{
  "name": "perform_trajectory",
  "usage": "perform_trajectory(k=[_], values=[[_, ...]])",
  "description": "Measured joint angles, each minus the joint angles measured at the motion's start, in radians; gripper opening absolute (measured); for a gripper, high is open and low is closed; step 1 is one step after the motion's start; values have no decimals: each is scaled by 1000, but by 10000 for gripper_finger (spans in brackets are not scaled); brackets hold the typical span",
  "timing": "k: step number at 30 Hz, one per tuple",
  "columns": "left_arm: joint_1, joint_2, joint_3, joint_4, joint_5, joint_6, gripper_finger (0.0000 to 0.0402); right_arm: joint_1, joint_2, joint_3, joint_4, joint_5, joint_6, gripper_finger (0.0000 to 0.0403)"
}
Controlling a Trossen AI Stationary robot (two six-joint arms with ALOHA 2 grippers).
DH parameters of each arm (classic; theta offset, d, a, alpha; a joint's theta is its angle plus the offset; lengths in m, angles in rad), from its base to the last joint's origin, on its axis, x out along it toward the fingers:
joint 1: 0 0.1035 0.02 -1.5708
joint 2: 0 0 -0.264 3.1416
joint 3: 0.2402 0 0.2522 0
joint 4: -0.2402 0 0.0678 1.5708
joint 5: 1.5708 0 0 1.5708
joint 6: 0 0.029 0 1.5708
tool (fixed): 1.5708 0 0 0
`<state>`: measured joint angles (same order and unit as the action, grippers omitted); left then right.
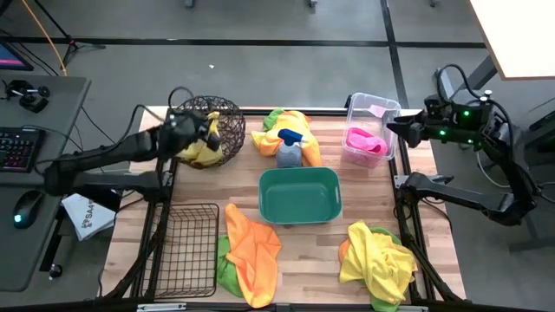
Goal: Sort microfiber towel by color & place in baskets
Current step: Put the bottom left yellow towel into the round brown basket, then put the top yellow towel into the round brown basket
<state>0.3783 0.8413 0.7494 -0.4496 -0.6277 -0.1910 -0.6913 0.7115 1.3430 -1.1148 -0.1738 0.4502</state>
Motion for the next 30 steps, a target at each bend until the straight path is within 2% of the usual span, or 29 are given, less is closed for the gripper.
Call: perform_trajectory(k=[3, 6, 8, 10, 14, 17, 24, 26, 30], values=[[180, 60, 4, 18, 166, 12, 0, 0, 24, 0, 9, 0, 5, 265], [349, 134, 44, 9, 429, -24, 0, 0, 49, 0, 24, 0, 5, 265], [421, 188, 73, -7, 568, -33, 0, 0, 65, 0, 34, -1, 4, 265], [454, 242, 99, -41, 656, -32, 3, 0, 76, 0, 39, -3, -1, 265], [459, 314, 175, -154, 705, 88, 36, 0, 81, -1, 39, -10, 1, 265], [458, 354, 236, -249, 705, 152, 84, 0, 78, -1, 38, -9, 22, 265], [457, 371, 400, -355, 708, 237, 199, 0, 80, -1, 38, -10, 51, 265], [452, 369, 438, -350, 750, 226, 221, 0, 80, -1, 38, -9, 81, 265], [399, 389, 464, -289, 905, 267, 246, 0, 79, -1, 38, -10, 125, 265]])
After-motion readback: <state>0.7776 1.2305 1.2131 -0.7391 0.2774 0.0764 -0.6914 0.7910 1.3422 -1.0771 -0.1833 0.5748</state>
